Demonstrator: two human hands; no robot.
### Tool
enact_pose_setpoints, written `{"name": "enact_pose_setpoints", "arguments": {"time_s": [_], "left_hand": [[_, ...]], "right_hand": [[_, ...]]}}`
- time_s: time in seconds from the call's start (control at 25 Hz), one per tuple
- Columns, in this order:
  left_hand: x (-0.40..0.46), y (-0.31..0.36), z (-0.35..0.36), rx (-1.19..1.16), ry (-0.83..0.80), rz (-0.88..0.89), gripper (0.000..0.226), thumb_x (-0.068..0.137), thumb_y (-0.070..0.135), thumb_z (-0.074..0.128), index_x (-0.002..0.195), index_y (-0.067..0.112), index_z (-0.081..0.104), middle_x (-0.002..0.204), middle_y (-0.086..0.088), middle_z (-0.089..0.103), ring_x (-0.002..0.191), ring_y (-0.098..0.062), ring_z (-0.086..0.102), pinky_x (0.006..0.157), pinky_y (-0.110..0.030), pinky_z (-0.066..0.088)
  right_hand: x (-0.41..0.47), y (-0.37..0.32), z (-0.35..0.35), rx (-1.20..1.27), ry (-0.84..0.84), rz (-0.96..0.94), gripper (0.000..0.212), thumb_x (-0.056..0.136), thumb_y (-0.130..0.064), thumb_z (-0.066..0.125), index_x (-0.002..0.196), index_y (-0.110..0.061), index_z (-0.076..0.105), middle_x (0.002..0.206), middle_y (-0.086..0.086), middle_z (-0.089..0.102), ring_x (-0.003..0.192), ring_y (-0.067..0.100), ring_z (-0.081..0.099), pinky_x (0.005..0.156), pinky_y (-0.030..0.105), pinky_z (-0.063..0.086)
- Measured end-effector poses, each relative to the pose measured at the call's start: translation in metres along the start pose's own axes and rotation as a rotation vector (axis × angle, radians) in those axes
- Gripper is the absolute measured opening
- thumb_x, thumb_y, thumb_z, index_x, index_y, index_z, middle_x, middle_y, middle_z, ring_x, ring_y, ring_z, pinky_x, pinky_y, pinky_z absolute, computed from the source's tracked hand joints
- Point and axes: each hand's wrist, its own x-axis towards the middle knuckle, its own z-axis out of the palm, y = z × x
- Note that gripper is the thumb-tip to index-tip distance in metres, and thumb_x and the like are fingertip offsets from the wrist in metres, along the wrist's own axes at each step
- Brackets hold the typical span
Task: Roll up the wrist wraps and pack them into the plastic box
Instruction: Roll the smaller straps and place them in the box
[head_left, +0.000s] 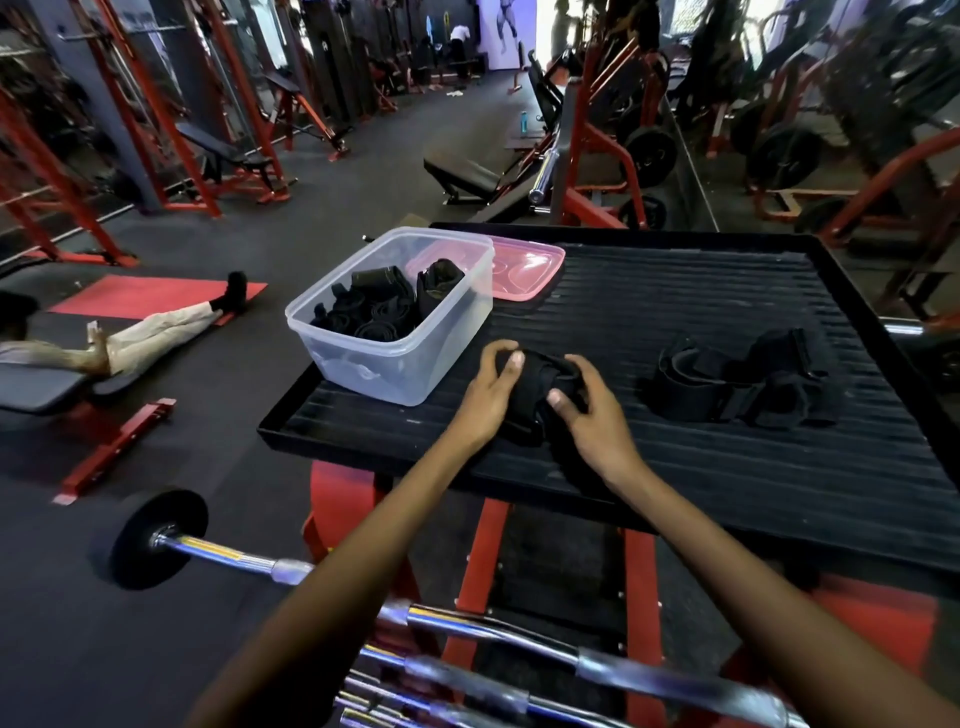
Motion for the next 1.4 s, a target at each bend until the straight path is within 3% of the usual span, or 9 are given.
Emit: {"name": "enact_pose_setpoints", "arguments": {"time_s": [0.12, 0.24, 0.36, 0.48, 0.88, 1.08, 1.24, 1.32, 1.4], "left_hand": [[-0.01, -0.015, -0.027, 0.025, -0.205, 0.029, 0.076, 0.084, 0.022, 0.068, 0.144, 0.024, 0.022, 0.129, 0.016, 0.042, 0.118, 0.001, 0.046, 0.099, -0.009, 0.038], [-0.02, -0.028, -0.045, 0.071, -0.084, 0.083, 0.098, 0.065, 0.03, 0.081, 0.144, 0.022, 0.024, 0.145, 0.006, 0.037, 0.134, -0.008, 0.038, 0.112, -0.028, 0.032], [-0.03, -0.025, -0.058, 0.272, 0.07, 0.144, 0.091, 0.065, 0.019, 0.084, 0.14, 0.015, 0.032, 0.134, 0.007, 0.038, 0.125, -0.007, 0.039, 0.107, -0.024, 0.032], [-0.037, -0.028, -0.069, 0.295, 0.065, 0.126, 0.08, 0.074, 0.027, 0.078, 0.139, 0.021, 0.031, 0.134, 0.007, 0.041, 0.123, -0.006, 0.041, 0.105, -0.025, 0.035], [-0.041, -0.03, -0.068, 0.203, 0.066, 0.085, 0.061, 0.084, 0.025, 0.067, 0.138, 0.026, 0.037, 0.126, 0.011, 0.053, 0.12, -0.007, 0.05, 0.1, -0.024, 0.04], [-0.049, -0.031, -0.049, 0.357, 0.289, 0.171, 0.056, 0.089, 0.043, 0.056, 0.137, 0.022, 0.035, 0.135, 0.001, 0.05, 0.125, -0.016, 0.048, 0.103, -0.034, 0.042], [-0.052, 0.001, -0.018, 0.435, 0.59, 0.428, 0.055, 0.093, 0.023, 0.052, 0.141, 0.01, 0.03, 0.152, -0.006, 0.026, 0.14, -0.015, 0.026, 0.114, -0.028, 0.025], [-0.041, 0.018, 0.007, 0.385, 0.503, 0.58, 0.051, 0.09, 0.015, 0.054, 0.137, 0.007, 0.036, 0.146, -0.008, 0.034, 0.135, -0.013, 0.031, 0.112, -0.022, 0.024], [-0.023, 0.032, 0.036, 0.167, 0.306, 0.516, 0.046, 0.088, 0.011, 0.056, 0.132, 0.008, 0.041, 0.133, -0.007, 0.045, 0.123, -0.013, 0.043, 0.104, -0.017, 0.034]], "right_hand": [[0.001, -0.005, 0.0, 0.114, -0.044, 0.038, 0.047, 0.089, -0.003, 0.058, 0.134, -0.004, 0.045, 0.133, 0.01, 0.054, 0.115, 0.008, 0.054, 0.095, 0.013, 0.041], [0.004, -0.014, 0.005, 0.199, -0.245, 0.037, 0.052, 0.087, -0.002, 0.059, 0.135, -0.008, 0.04, 0.133, 0.006, 0.05, 0.109, -0.009, 0.053, 0.097, 0.011, 0.039], [0.014, -0.024, 0.012, 0.267, -0.426, 0.09, 0.07, 0.076, 0.002, 0.063, 0.14, -0.005, 0.036, 0.137, 0.005, 0.048, 0.124, 0.013, 0.047, 0.107, 0.027, 0.035], [0.022, -0.031, 0.027, 0.157, -0.495, 0.082, 0.071, 0.083, 0.005, 0.063, 0.144, -0.01, 0.031, 0.137, 0.004, 0.049, 0.122, 0.014, 0.049, 0.093, 0.02, 0.046], [0.019, -0.019, 0.036, 0.252, -0.437, 0.127, 0.066, 0.088, -0.003, 0.059, 0.146, -0.008, 0.026, 0.138, 0.009, 0.05, 0.126, 0.019, 0.05, 0.094, 0.014, 0.045], [0.012, -0.026, 0.027, 0.233, -0.332, 0.162, 0.066, 0.088, -0.001, 0.059, 0.145, -0.008, 0.026, 0.134, 0.013, 0.049, 0.115, 0.017, 0.052, 0.081, 0.013, 0.05], [0.005, -0.034, 0.0, 0.067, -0.158, 0.068, 0.059, 0.087, -0.004, 0.063, 0.139, -0.008, 0.037, 0.131, 0.011, 0.05, 0.109, 0.016, 0.055, 0.09, 0.021, 0.044], [0.001, -0.044, -0.021, -0.038, -0.041, -0.054, 0.048, 0.086, -0.001, 0.061, 0.132, -0.007, 0.046, 0.128, 0.011, 0.054, 0.106, 0.019, 0.057, 0.089, 0.02, 0.045], [-0.002, -0.051, -0.046, -0.215, 0.102, -0.202, 0.04, 0.086, 0.0, 0.06, 0.124, -0.005, 0.053, 0.122, 0.01, 0.056, 0.108, 0.02, 0.056, 0.092, 0.023, 0.046]]}}
